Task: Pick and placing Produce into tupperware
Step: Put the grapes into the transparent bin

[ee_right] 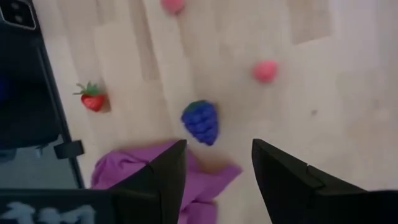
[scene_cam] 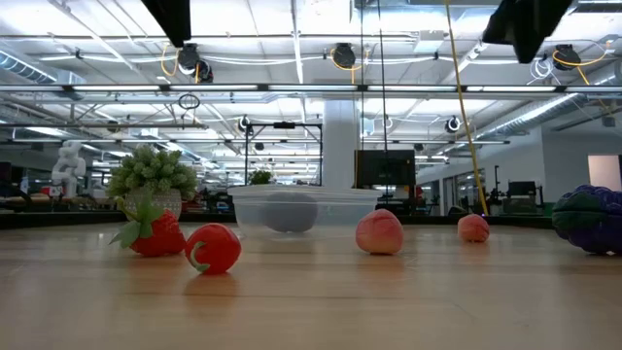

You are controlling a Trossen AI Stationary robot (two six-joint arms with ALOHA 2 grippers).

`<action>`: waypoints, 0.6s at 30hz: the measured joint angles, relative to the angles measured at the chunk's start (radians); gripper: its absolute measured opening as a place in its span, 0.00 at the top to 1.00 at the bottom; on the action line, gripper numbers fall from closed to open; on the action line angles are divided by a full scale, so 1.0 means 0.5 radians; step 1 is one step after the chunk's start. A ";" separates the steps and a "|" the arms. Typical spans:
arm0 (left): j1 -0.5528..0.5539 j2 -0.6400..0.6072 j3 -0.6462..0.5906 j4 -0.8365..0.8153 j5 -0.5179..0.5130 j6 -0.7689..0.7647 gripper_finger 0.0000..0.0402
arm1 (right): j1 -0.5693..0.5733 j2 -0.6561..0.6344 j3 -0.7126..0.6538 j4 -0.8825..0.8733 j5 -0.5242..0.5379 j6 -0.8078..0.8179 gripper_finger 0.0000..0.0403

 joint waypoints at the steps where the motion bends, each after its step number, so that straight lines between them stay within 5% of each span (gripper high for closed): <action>1: -0.001 0.000 0.000 0.000 0.001 -0.001 0.19 | 0.049 0.024 0.000 0.009 0.003 0.045 0.57; 11: -0.008 0.000 -0.001 0.000 0.020 -0.087 0.19 | 0.408 0.107 -0.308 0.233 0.050 0.211 0.57; 18: -0.008 0.000 -0.001 0.000 0.031 -0.161 0.19 | 0.402 0.102 -0.678 0.574 0.047 -0.048 0.57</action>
